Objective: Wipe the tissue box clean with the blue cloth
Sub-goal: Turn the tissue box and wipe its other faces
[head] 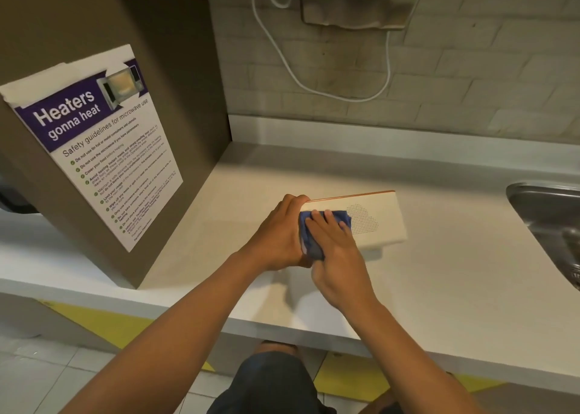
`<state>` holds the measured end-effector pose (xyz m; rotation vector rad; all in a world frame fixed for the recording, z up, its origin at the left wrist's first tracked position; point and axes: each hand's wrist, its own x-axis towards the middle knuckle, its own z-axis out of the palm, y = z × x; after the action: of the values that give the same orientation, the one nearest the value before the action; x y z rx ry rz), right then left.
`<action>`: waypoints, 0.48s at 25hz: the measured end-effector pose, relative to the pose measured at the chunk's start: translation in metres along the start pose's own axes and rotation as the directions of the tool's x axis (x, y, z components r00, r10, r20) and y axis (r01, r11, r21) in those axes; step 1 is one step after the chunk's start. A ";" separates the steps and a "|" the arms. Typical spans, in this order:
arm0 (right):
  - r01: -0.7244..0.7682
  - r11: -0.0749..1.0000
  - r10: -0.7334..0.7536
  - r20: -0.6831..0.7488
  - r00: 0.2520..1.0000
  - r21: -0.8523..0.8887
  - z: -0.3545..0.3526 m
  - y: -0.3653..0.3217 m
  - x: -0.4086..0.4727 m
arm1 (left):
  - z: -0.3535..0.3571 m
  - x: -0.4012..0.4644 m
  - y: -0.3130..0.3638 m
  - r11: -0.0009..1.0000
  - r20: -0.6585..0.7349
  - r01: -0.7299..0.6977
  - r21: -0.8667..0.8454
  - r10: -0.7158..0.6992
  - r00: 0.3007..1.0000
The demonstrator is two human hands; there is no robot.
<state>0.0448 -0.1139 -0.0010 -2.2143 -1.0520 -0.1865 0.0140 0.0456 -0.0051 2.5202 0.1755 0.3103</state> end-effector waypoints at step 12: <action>-0.052 0.998 0.055 -0.066 0.996 0.047 0.001 -0.020 0.011 | 0.003 -0.001 -0.003 0.996 -0.038 -0.045 -0.073 0.042 0.998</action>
<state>0.0372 -0.0968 0.0125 -2.1781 -0.9505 -0.2102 0.0140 0.0464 -0.0090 2.4495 0.1209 0.3732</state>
